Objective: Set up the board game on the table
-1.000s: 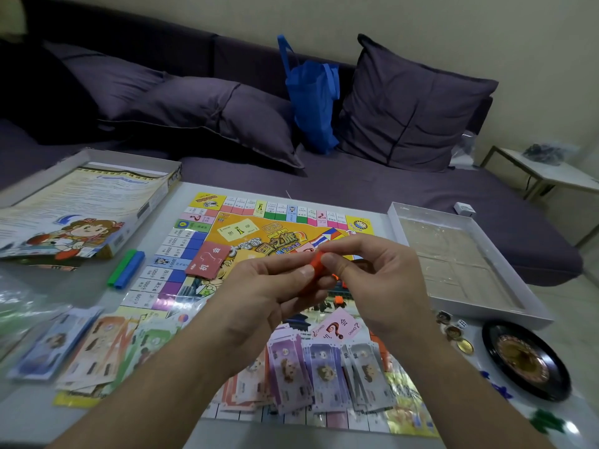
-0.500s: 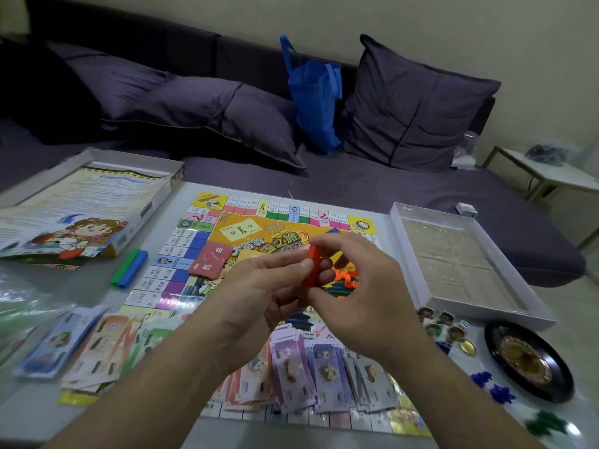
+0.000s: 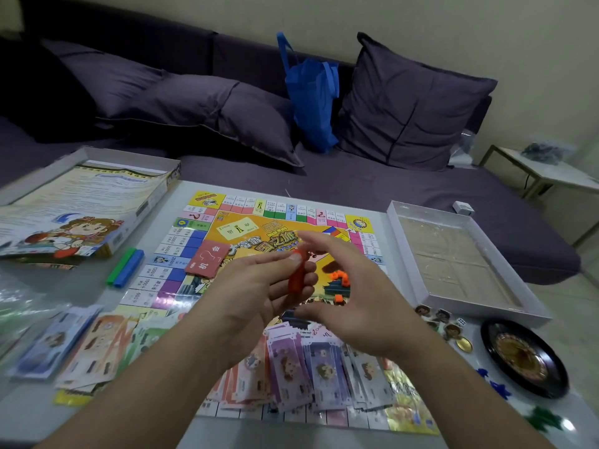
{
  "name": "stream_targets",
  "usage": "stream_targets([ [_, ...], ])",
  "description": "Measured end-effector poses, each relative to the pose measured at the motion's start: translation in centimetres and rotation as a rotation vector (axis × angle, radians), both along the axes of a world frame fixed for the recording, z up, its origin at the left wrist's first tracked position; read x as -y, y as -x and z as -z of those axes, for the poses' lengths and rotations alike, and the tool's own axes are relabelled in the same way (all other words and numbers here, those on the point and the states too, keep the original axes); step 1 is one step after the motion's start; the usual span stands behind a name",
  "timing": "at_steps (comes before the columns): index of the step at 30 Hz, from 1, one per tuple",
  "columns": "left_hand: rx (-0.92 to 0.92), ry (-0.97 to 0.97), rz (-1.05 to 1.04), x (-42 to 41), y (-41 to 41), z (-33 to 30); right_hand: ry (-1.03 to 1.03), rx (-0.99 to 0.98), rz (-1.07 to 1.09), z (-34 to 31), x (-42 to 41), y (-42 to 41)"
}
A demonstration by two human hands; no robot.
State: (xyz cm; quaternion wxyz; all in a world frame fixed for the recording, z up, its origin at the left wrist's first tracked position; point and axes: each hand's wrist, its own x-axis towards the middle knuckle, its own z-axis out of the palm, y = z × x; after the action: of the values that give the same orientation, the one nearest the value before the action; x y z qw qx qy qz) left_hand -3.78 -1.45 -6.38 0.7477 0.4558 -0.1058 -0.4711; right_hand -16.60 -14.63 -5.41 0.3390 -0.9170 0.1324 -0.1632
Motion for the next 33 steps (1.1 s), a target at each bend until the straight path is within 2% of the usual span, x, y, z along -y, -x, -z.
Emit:
stream_targets([
  [2, -0.025, -0.028, -0.023, 0.3, -0.2, 0.2, -0.083, 0.034, 0.064, 0.2, 1.3, 0.2],
  [4, -0.051, -0.055, -0.033, 0.5, -0.5, 0.5, -0.118, 0.100, 0.231, 0.8, 3.1, 0.2],
  [7, -0.037, -0.094, -0.028, 0.5, -0.5, 0.7, -0.015, -0.022, 0.462, 2.6, 6.0, -0.2],
  [11, -0.022, -0.116, -0.017, 0.4, -0.4, 0.7, 0.159, -0.331, 0.442, 4.8, 7.5, -1.2],
  [14, -0.011, -0.122, -0.005, 0.5, -0.5, 1.0, 0.266, -0.362, 0.408, 5.8, 8.3, -2.0],
  [21, -0.001, -0.124, 0.008, 0.4, -0.7, 1.1, 0.337, -0.355, 0.464, 7.6, 9.4, -1.7],
  [28, 0.023, -0.130, 0.026, 0.6, -0.7, 1.0, 0.288, -0.254, 0.530, 7.5, 9.3, -1.2],
  [31, 0.070, -0.178, 0.040, 0.7, -0.9, 1.1, 0.093, -0.150, 0.548, 5.9, 8.6, -1.3],
  [33, 0.082, -0.205, 0.055, 0.7, -1.0, 1.2, -0.073, -0.065, 0.478, 4.4, 7.3, -1.3],
])
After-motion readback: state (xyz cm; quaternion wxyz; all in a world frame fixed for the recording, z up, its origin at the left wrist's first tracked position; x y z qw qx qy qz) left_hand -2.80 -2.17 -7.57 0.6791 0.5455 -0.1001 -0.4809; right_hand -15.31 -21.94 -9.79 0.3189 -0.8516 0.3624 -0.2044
